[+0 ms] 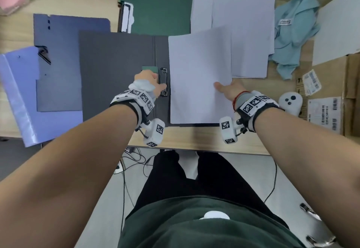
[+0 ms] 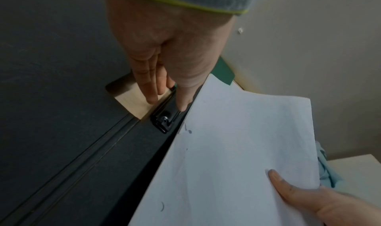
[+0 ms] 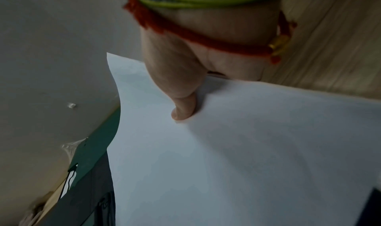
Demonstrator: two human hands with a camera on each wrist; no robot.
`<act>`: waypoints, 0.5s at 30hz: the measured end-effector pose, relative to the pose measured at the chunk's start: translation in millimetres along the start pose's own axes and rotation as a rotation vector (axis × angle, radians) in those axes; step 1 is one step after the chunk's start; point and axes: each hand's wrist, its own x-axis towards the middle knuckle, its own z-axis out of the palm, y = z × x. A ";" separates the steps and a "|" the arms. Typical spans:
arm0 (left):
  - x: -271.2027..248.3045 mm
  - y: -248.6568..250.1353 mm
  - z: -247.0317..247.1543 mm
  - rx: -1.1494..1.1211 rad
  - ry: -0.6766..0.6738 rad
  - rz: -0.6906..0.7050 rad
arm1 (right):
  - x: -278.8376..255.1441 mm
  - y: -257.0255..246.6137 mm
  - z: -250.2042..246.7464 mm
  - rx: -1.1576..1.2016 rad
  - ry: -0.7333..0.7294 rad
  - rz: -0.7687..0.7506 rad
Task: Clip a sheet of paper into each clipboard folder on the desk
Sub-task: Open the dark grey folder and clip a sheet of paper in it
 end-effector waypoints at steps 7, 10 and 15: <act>9.3 20.4 12.0 0.118 0.066 -0.067 | 8.5 3.0 7.1 -0.014 0.004 -0.003; 9.7 30.8 14.0 0.153 0.065 -0.105 | 8.4 2.2 8.5 -0.050 0.020 0.006; 11.4 33.1 13.9 0.160 0.043 -0.107 | 2.2 -1.0 7.7 -0.038 -0.013 0.007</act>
